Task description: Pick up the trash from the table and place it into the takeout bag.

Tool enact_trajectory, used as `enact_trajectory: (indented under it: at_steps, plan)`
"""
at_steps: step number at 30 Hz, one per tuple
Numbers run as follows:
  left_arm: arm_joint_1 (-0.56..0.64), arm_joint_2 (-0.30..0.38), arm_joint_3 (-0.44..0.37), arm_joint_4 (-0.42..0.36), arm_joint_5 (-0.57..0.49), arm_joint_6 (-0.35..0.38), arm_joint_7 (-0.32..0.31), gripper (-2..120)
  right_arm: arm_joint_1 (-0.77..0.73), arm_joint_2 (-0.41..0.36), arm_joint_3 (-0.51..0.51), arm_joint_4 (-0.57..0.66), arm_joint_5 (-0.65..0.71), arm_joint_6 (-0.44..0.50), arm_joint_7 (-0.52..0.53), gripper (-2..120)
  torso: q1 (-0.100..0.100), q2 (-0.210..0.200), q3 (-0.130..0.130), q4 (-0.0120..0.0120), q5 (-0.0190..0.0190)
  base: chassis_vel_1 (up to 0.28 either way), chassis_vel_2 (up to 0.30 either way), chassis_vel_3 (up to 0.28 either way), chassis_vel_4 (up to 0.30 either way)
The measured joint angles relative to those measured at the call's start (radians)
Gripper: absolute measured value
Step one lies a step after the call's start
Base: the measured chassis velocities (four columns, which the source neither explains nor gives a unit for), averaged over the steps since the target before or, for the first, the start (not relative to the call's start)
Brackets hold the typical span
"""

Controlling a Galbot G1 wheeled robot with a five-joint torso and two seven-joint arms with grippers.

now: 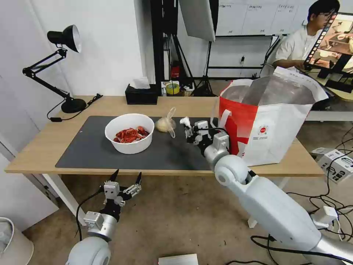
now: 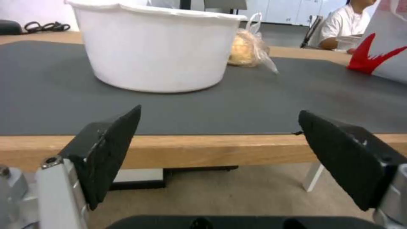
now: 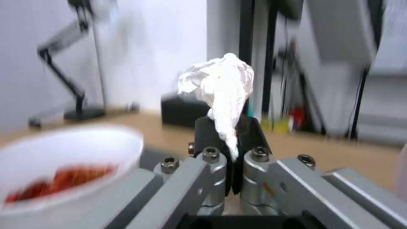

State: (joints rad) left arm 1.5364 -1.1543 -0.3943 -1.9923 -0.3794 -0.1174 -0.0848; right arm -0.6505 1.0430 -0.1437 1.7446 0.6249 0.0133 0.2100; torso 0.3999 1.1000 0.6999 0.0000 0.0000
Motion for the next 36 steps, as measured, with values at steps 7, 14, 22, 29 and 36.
enact_trajectory:
  at_steps: [7, 14, 22, 29, 36]
  plan:
    - [0.009, -0.011, 0.005, 0.0, 0.004, -0.001, 0.0, 100, -0.001, -0.013, 0.115, 0.073, -0.029, 0.094, 0.013, 0, 0.0, 0.0, 0.0, 0.0001, 0.0, 0.0, 0.0, 0.0, 0.0]
    - [0.01, -0.012, 0.01, -0.002, 0.003, -0.001, -0.001, 100, 0.022, -0.072, 0.187, 0.127, 0.042, 0.09, 0.066, 0, 0.0, 0.0, 0.0, 0.0, 0.0, 0.0, 0.0, 0.0, 0.0]
    - [-0.005, -0.031, 0.051, 0.011, 0.008, 0.0, -0.003, 100, 0.051, -0.152, 0.279, 0.109, 0.122, 0.027, 0.102, 0, 0.0, 0.0, 0.0, 0.0, 0.0001, 0.0, 0.0, 0.0, 0.0]
    - [-0.007, -0.03, 0.058, 0.016, 0.016, 0.0, -0.003, 100, 0.031, -0.191, 0.315, 0.081, 0.167, -0.049, 0.141, 0, 0.0, 0.0, 0.0, -0.0001, 0.0002, 0.0, 0.0, 0.0, 0.0]
    - [-0.013, -0.023, 0.065, 0.017, 0.015, 0.0, -0.003, 100, 0.019, -0.193, 0.324, 0.069, 0.194, -0.105, 0.175, 5, 0.0, 0.0, 0.0, 0.0, 0.0001, 0.0, 0.0, 0.0, 0.0]
